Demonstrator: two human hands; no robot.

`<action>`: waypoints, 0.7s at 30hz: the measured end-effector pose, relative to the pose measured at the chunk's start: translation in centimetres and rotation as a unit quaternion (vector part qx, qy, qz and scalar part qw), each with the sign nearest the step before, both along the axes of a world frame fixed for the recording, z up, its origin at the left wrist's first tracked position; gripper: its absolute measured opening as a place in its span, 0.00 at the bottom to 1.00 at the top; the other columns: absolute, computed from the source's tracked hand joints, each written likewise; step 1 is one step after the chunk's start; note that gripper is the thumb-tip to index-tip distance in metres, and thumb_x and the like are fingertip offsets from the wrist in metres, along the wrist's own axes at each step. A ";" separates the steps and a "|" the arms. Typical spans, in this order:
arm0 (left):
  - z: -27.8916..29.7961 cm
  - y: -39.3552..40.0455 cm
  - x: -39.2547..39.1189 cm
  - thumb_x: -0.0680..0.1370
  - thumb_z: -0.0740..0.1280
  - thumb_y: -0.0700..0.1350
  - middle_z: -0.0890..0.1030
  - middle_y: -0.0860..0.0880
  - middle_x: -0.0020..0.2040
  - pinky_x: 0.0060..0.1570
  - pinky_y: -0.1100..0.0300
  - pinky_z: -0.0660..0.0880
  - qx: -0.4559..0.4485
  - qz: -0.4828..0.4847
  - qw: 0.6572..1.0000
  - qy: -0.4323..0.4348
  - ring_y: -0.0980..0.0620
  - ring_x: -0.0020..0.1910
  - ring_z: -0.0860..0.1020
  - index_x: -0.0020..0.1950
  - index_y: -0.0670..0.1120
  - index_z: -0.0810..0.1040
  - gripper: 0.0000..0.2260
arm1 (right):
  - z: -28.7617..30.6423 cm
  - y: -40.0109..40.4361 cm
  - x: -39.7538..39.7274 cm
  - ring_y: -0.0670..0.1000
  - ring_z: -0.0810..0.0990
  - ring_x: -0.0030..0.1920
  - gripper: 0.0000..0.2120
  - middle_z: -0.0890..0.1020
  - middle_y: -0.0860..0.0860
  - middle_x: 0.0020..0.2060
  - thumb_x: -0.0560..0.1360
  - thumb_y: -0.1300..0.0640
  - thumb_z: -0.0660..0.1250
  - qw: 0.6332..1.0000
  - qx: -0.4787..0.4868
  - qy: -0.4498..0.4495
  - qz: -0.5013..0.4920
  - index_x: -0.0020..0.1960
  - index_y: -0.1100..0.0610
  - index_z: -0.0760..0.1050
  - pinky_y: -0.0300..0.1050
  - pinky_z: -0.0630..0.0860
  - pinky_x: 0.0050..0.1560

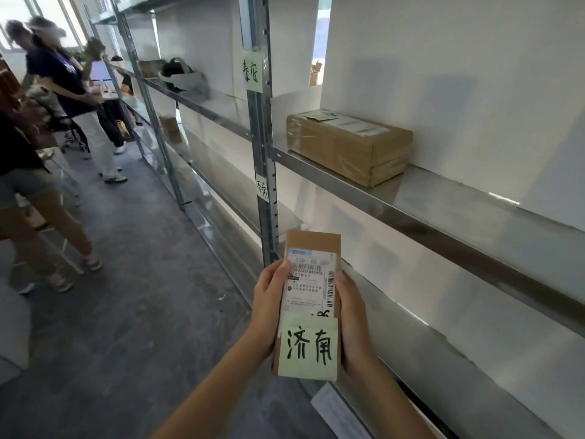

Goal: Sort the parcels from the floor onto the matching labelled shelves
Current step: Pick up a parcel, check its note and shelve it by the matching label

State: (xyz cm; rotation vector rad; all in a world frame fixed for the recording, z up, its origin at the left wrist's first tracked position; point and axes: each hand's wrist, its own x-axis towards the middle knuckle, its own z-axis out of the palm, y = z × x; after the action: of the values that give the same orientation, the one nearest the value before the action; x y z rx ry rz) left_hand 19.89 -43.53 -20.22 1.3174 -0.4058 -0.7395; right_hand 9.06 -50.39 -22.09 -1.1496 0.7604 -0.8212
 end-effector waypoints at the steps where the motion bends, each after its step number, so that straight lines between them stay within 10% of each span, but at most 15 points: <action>1: 0.1 -0.7 0.8 0.79 0.66 0.52 0.85 0.40 0.53 0.52 0.47 0.82 0.001 -0.001 1.000 -0.002 0.41 0.50 0.84 0.64 0.40 0.75 0.19 | -0.1 -0.6 0.8 0.65 0.86 0.53 0.33 0.86 0.62 0.53 0.76 0.33 0.63 1.000 0.004 -0.001 -0.002 0.66 0.59 0.75 0.54 0.85 0.52; 7: 0.4 -4.8 5.1 0.80 0.66 0.52 0.85 0.41 0.50 0.44 0.53 0.82 0.010 -0.013 1.000 0.006 0.44 0.46 0.85 0.63 0.41 0.75 0.18 | -0.4 -4.7 5.2 0.67 0.84 0.55 0.31 0.86 0.61 0.54 0.74 0.36 0.63 1.000 0.020 -0.008 -0.014 0.66 0.59 0.75 0.67 0.81 0.60; 21: -2.6 -10.6 12.7 0.77 0.66 0.54 0.85 0.38 0.52 0.44 0.51 0.82 0.025 -0.059 0.997 0.035 0.42 0.46 0.85 0.65 0.41 0.74 0.22 | -2.8 -10.2 12.2 0.60 0.87 0.50 0.29 0.88 0.57 0.49 0.72 0.35 0.65 0.998 0.026 0.029 -0.046 0.61 0.56 0.78 0.49 0.84 0.47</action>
State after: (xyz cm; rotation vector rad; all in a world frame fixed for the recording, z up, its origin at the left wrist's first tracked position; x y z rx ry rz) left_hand 32.58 -54.11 -22.82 1.3178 -0.4137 -0.8976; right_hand 21.30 -60.54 -24.94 -1.1014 0.8832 -0.8423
